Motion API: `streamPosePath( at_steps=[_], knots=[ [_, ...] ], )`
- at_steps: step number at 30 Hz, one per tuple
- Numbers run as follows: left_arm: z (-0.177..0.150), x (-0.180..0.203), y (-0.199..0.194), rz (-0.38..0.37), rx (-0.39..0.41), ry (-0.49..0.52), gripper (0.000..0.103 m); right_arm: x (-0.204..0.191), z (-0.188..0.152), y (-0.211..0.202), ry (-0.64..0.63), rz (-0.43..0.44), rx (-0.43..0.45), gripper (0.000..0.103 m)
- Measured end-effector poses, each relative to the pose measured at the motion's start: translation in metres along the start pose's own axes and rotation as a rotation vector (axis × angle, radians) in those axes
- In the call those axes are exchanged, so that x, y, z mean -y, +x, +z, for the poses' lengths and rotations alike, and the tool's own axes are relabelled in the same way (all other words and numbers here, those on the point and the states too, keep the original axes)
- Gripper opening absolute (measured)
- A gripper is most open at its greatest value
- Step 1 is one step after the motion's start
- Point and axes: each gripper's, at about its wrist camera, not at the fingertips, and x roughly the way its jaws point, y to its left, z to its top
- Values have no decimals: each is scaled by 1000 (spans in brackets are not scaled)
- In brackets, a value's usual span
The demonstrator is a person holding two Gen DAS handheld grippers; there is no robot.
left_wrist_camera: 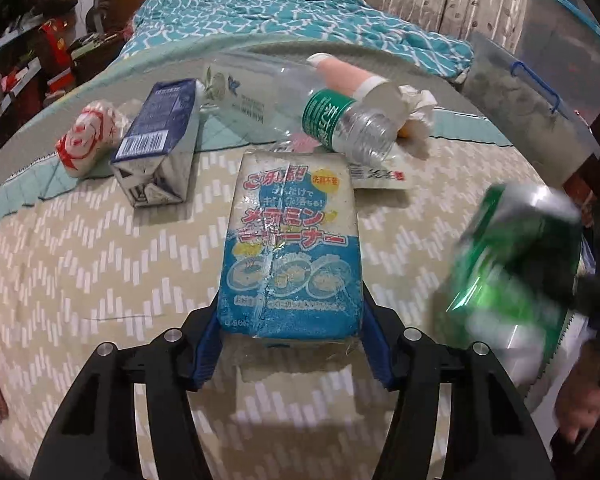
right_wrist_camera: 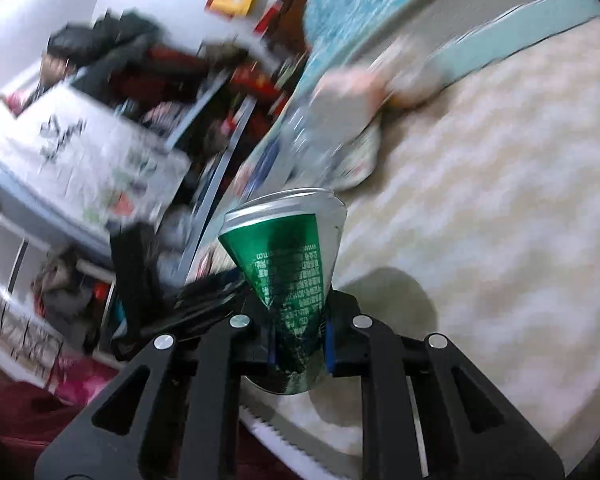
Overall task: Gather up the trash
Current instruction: 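Lift both held items and carry them toward the round beige bin, then open both tools over the bin to drop the sponge package and can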
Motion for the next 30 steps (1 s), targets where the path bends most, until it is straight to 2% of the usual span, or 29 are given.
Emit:
streamPosePath(
  at_steps=[2, 4, 7, 11, 13, 15, 19, 22, 25, 26, 27, 28, 29, 30],
  knots=[
    [-1, 9, -9, -31, 2, 29, 56, 10, 7, -27, 11, -35, 64, 19],
    [-5, 22, -20, -98, 1, 71, 56, 21, 13, -49, 33, -57, 121, 19],
    [-7, 51, -28, -156, -20, 164, 56, 42, 19, -75, 71, -90, 184, 19],
    [16, 107, -23, -251, -34, 285, 56, 71, 28, -118, 126, -136, 292, 19],
    [35, 144, -15, -296, -26, 353, 56, 93, 34, -151, 144, -182, 373, 19],
    [59, 197, -2, -372, -24, 446, 57, 117, 39, -192, 185, -247, 469, 19],
    [92, 305, 34, -470, -54, 613, 57, 160, 51, -262, 281, -368, 631, 19],
    [120, 379, 70, -525, -98, 674, 57, 183, 64, -292, 320, -466, 674, 19],
    [139, 432, 97, -571, -105, 684, 61, 208, 77, -307, 341, -535, 684, 23],
    [144, 444, 105, -579, -103, 685, 69, 214, 79, -310, 352, -547, 692, 34],
    [149, 452, 112, -572, -101, 686, 73, 218, 83, -313, 372, -556, 714, 50],
    [152, 463, 121, -545, -92, 684, 74, 218, 78, -318, 383, -564, 751, 87],
    [153, 469, 122, -534, -95, 681, 74, 215, 77, -322, 375, -575, 802, 92],
    [155, 470, 126, -521, -106, 668, 74, 215, 64, -328, 355, -586, 811, 92]
  ],
)
